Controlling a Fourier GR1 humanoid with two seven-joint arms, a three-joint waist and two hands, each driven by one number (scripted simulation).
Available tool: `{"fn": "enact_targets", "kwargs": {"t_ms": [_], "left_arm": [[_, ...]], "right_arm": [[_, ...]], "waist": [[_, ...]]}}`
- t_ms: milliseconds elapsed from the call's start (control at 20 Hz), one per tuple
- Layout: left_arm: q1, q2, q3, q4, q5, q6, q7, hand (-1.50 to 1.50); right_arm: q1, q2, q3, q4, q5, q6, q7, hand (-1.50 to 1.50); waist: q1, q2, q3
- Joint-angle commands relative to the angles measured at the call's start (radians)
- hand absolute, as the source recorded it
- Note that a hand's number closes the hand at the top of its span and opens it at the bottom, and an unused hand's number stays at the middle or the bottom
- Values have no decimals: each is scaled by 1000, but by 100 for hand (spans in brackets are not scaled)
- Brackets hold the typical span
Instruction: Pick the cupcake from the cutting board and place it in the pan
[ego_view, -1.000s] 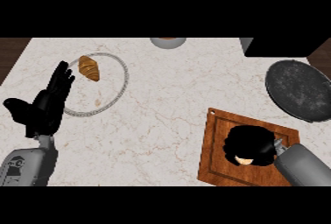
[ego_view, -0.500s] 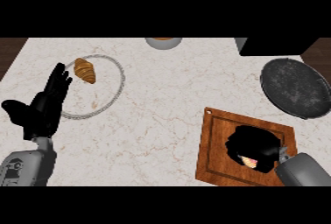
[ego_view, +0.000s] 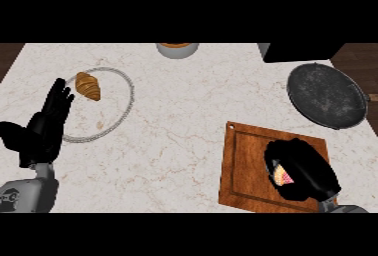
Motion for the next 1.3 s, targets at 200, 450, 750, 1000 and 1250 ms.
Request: {"fn": "enact_targets", "kwargs": {"t_ms": [200,450,750,1000,1250], "left_arm": [[14,-13,-15,17,-5,-20,-43,0],[-32,-35,-43,34,-21,-15,-12,0],[-54,-55,-65,-24,-49,21,29,0],[-62,-38,-44,-20,-15,-19,33,0],[-94,-56,-47,55,-33,-10,-22,0]], "right_arm": [[126,71,-122,-481,-76,63,264,150],[30,124,-290,-419,-278,84,275,150],[-213,64,-531,-133,-473,107,284,150],[-313,-109,-646,223,-408,-11,59,150],[-395,-210,-684,549,-318,-188,-140,150]], "waist": [[42,13,1],[64,21,3],[79,23,3],[91,25,4],[103,36,6]]}}
